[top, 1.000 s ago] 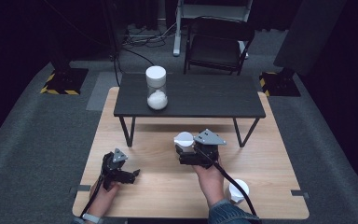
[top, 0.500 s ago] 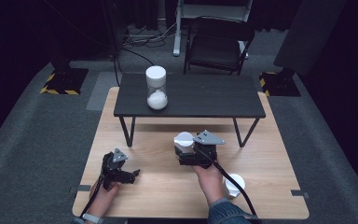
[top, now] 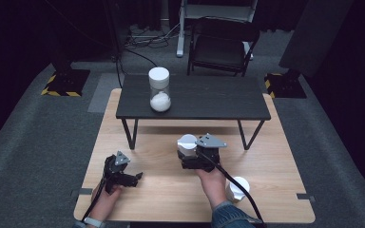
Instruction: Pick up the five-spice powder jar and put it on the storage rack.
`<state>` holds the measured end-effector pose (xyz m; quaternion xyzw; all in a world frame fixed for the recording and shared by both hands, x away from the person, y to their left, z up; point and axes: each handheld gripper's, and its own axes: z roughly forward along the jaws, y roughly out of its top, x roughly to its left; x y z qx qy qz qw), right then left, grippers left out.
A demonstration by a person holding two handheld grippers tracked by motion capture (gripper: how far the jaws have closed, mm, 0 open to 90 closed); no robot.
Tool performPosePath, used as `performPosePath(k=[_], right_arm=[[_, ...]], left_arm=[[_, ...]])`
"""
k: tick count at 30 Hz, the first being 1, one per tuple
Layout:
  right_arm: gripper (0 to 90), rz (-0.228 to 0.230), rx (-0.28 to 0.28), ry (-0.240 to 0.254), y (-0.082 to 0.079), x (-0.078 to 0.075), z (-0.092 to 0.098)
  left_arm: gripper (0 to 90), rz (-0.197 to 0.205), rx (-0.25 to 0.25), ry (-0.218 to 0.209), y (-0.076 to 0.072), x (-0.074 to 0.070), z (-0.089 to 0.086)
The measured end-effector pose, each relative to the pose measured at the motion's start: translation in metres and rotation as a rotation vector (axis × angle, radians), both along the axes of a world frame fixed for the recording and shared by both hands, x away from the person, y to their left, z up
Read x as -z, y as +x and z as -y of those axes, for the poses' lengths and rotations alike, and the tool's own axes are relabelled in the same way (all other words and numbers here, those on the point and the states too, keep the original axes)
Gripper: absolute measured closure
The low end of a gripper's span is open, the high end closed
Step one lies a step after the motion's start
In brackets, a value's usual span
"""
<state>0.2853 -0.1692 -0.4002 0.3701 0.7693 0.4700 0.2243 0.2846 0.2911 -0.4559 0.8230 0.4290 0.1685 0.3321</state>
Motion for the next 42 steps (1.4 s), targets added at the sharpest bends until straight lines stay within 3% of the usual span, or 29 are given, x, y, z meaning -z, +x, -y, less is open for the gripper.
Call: performPosePath(k=[28,42], right_arm=[[1.6,-0.038,0.008,-0.046,0.011,0.017,-0.01],[3.8,-0.054,0.013,-0.044,0.018,0.024,-0.009]], left_arm=[[0.2,0.0,0.0,0.0,0.0,0.0,0.0],[0.2,0.0,0.0,0.0,0.0,0.0,0.0]])
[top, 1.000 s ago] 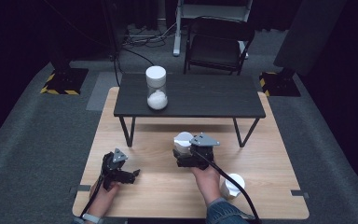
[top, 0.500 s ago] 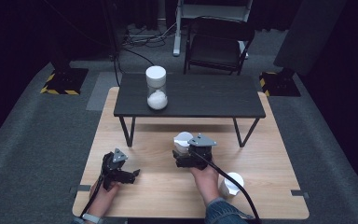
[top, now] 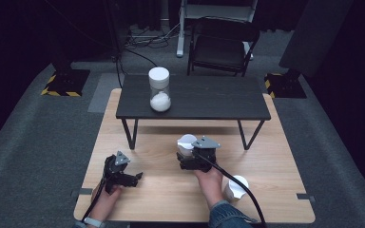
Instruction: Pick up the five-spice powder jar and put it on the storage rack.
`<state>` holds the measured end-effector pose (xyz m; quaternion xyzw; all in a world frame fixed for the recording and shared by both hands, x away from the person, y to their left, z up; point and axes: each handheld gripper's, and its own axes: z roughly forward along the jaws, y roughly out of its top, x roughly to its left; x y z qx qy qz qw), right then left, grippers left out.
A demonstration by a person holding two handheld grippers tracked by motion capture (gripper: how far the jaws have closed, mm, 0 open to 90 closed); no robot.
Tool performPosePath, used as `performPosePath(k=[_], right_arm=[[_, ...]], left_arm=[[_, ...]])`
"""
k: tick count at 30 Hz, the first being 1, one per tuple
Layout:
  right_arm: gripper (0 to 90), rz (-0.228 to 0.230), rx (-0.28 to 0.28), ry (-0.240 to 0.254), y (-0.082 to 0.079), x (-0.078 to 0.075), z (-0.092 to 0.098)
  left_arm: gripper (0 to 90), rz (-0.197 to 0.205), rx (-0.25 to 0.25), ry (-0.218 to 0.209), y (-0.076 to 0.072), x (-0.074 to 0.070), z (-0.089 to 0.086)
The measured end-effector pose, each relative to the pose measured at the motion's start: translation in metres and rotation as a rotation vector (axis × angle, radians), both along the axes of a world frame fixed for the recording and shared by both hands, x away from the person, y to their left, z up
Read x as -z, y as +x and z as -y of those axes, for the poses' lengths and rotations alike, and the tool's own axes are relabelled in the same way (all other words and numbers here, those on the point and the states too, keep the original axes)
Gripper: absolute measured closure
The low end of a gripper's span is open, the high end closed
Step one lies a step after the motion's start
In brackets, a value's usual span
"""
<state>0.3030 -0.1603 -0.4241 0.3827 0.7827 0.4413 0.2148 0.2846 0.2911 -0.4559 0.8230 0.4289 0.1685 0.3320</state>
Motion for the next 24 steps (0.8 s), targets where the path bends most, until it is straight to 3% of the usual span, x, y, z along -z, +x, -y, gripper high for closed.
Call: performPosePath(k=[14,24], right_arm=[[12.1,-0.008,-0.004,-0.039,0.009,0.007,-0.004],[19.0,-0.015,-0.014,-0.04,0.013,0.011,-0.003]], left_arm=[[0.2,0.0,0.0,0.0,0.0,0.0,0.0],[0.2,0.0,-0.001,-0.001,0.0,0.0,0.0]])
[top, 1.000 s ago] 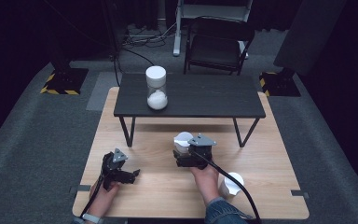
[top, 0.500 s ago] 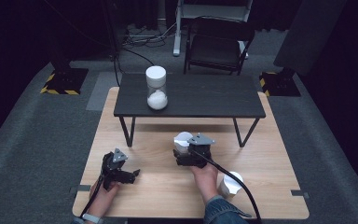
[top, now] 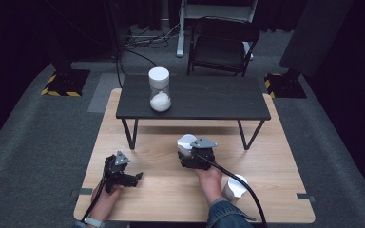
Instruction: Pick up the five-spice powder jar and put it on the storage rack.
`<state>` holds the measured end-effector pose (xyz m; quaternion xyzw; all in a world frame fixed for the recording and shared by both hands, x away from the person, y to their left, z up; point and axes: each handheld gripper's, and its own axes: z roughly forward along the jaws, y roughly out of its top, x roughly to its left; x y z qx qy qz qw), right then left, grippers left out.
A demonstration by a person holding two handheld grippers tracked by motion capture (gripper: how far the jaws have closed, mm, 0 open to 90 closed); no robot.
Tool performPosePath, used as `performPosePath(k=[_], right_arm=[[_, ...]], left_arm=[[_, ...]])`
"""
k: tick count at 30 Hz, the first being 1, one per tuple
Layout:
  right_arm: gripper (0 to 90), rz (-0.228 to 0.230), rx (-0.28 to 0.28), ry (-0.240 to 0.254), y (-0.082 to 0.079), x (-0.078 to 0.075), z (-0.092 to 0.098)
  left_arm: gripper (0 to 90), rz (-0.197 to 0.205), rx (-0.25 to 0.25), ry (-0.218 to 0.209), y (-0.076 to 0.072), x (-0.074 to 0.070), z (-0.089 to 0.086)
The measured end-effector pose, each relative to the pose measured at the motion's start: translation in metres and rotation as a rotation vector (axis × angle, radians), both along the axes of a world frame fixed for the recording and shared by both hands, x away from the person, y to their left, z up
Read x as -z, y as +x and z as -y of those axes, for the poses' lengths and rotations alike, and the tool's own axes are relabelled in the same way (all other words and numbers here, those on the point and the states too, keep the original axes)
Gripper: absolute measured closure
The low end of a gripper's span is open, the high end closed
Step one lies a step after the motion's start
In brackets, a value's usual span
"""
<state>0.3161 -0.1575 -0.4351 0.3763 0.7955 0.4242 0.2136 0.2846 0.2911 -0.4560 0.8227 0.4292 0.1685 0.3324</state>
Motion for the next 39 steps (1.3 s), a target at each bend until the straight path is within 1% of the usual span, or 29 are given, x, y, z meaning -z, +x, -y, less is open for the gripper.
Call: performPosePath(k=[3,5,7,9,20,24,27,31,36,39], right_arm=[[19.8,-0.016,-0.006,0.002,0.005,0.002,0.002],[21.3,-0.017,-0.014,0.01,0.007,0.003,0.003],[26.0,-0.015,-0.026,0.02,0.008,0.005,0.005],[30.0,-0.008,-0.038,0.018,0.007,0.006,0.005],[30.7,0.006,-0.05,0.007,0.006,0.007,0.005],[30.8,-0.003,-0.059,-0.003,0.009,0.003,0.005],[30.8,0.006,-0.061,-0.013,0.006,0.002,0.005],[30.8,0.015,-0.064,0.002,0.002,-0.002,0.007],[30.8,0.035,-0.069,0.017,-0.006,-0.01,0.012],[30.7,0.038,-0.081,0.018,-0.009,-0.016,0.015]], left_arm=[[0.2,0.0,0.0,0.0,0.0,0.0,0.0],[0.2,0.0,0.0,0.001,0.0,0.0,0.0],[0.2,0.0,0.001,0.001,0.0,0.0,0.0],[0.2,0.0,0.001,0.001,0.0,0.0,0.0],[0.2,0.0,0.0,0.0,0.0,0.0,0.0],[0.2,0.0,0.0,0.0,0.0,0.0,0.0],[0.2,0.0,0.0,0.0,0.0,0.0,0.0],[0.2,0.0,0.001,0.001,0.0,0.0,0.0],[0.2,0.0,0.0,0.0,0.0,0.0,0.0],[0.2,0.0,0.001,0.0,0.0,0.0,0.0]])
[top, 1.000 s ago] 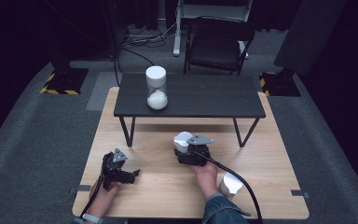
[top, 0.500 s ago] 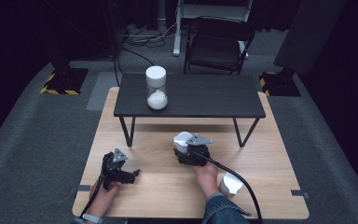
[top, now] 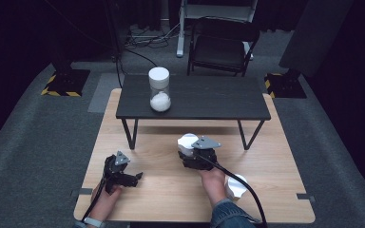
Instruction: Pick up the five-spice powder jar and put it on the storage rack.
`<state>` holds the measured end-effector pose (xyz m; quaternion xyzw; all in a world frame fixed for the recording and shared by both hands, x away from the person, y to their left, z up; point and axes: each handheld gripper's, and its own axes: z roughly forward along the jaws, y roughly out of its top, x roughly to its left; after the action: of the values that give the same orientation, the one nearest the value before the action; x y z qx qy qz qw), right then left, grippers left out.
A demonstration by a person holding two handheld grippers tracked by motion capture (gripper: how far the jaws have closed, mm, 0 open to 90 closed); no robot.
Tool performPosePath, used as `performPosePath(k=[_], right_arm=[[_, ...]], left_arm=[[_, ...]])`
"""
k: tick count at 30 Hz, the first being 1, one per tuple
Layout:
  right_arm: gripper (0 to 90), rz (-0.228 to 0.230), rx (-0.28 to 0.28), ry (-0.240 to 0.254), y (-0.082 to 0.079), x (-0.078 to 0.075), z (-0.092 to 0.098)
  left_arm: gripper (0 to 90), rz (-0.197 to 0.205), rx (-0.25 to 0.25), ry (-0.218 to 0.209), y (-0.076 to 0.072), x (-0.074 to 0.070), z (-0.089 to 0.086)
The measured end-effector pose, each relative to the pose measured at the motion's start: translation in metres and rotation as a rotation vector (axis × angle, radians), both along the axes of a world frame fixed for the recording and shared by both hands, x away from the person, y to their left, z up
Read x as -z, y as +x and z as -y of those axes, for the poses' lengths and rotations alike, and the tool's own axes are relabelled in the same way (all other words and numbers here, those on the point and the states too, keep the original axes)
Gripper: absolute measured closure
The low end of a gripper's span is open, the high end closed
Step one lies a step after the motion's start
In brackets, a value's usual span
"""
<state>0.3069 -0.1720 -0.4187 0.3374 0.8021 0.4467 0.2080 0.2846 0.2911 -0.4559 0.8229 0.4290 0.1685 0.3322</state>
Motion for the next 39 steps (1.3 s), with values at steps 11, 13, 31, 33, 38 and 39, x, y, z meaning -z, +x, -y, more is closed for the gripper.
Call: performPosePath(k=[11,13,31,33,38,39], right_arm=[[30.7,0.032,-0.018,0.019,-0.017,-0.021,0.005],[30.7,0.032,-0.027,0.02,-0.018,-0.024,0.005],[30.7,0.035,-0.085,0.028,-0.027,-0.065,0.007],[30.7,0.035,-0.087,0.028,-0.028,-0.07,0.007],[30.7,0.033,-0.093,0.024,-0.029,-0.083,0.011],[30.7,0.033,-0.094,0.025,-0.029,-0.085,0.012]], left_arm=[[0.2,0.0,0.001,0.001,0.0,0.0,0.0],[0.2,0.0,0.001,0.001,0.0,0.0,0.0],[0.2,0.001,0.001,0.0,0.0,0.0,0.0],[0.2,0.0,0.001,0.0,0.0,0.0,0.0],[0.2,0.001,0.001,0.0,0.0,0.0,0.0],[0.2,0.0,0.001,0.0,0.0,0.0,0.0]])
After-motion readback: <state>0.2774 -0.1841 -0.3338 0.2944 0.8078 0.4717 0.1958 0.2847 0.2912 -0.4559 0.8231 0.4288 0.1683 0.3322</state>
